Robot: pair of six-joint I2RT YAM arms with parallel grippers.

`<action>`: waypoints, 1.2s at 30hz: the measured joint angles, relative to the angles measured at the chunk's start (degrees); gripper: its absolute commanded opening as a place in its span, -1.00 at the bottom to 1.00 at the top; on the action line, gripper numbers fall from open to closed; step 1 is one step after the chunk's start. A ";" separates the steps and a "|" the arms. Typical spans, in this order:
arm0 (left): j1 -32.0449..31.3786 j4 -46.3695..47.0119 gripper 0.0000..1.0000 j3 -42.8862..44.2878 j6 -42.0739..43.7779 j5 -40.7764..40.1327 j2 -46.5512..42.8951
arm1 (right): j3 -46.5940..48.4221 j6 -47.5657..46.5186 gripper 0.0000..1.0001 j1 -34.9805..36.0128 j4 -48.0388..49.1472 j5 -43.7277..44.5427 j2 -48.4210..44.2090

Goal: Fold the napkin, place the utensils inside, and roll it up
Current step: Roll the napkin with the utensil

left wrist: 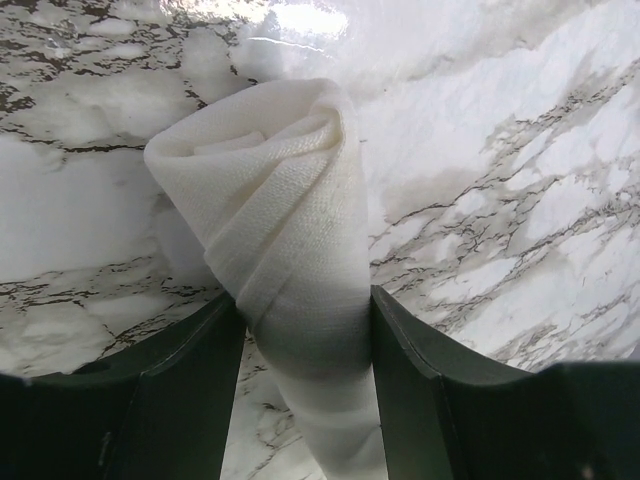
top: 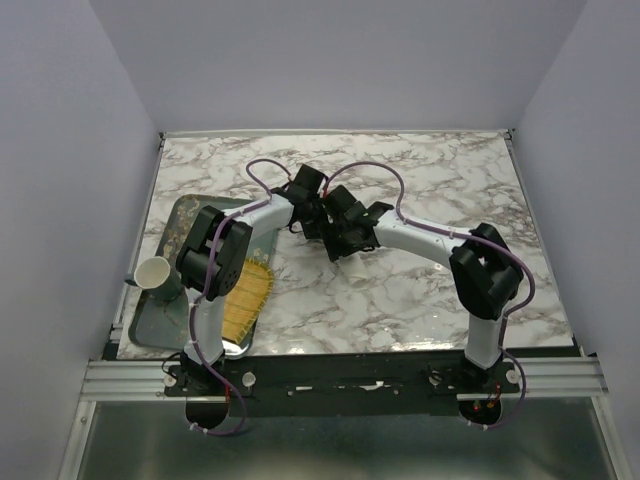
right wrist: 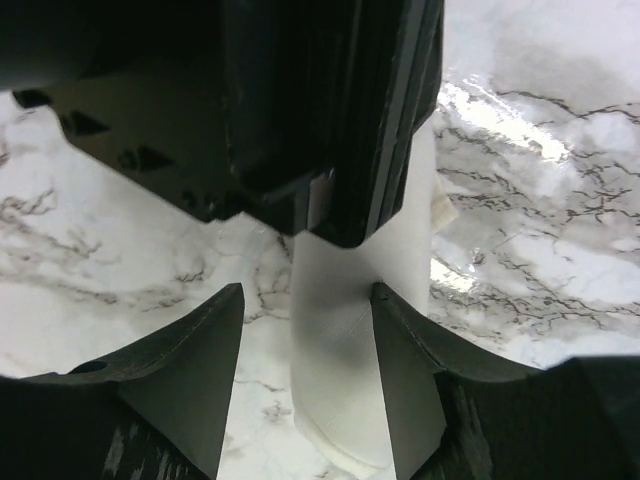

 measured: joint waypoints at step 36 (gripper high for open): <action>2.27 0.57 0.33 -1.88 0.87 2.05 -3.15 | -1.70 -2.10 -0.37 -8.44 4.04 0.02 2.82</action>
